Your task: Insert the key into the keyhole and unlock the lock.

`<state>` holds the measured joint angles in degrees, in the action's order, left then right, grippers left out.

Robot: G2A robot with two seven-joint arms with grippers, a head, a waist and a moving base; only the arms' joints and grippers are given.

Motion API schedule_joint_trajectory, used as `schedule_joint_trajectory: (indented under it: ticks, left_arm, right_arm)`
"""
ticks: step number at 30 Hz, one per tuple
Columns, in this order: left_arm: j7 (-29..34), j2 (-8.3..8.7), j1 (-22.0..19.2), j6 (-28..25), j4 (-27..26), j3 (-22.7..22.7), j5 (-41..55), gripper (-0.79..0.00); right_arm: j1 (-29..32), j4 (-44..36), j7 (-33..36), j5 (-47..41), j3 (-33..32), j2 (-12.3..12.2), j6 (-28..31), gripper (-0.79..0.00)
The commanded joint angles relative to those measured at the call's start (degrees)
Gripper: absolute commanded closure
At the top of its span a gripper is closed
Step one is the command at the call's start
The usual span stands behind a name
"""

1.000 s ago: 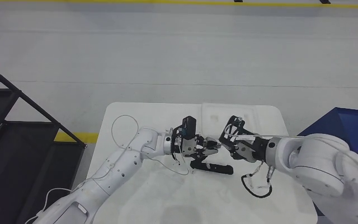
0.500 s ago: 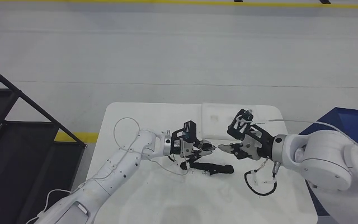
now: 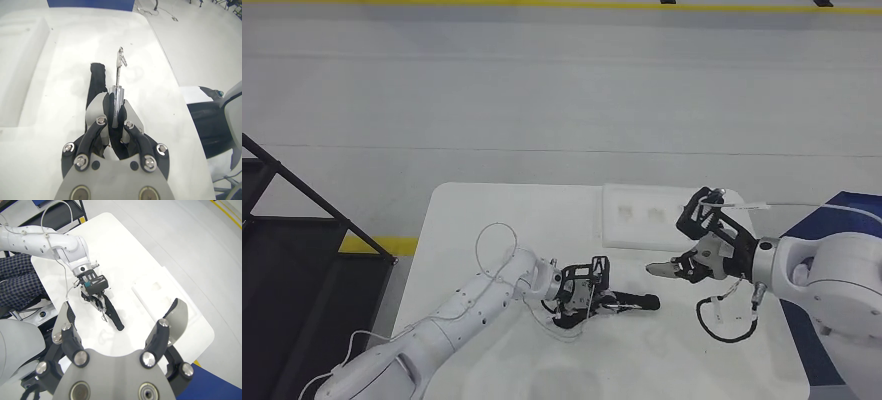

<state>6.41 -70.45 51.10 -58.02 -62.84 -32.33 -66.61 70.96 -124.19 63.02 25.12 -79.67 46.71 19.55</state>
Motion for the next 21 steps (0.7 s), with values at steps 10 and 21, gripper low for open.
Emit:
schedule_joint_trajectory:
  ticks: [10, 21]
  left_arm:
    - [-3.56, -0.74, -9.47, 0.02, 4.24, 3.04, 8.1, -0.785]
    - [-4.29, 5.92, -21.09, 0.02, -0.6, 0.29, 21.21, -0.785]
  right_arm:
    - [-1.32, 8.34, -4.65, -3.27, -0.37, -0.21, 13.04, -0.785]
    - [-13.08, 23.73, -8.63, -7.89, 4.95, 0.47, 27.14, -0.785]
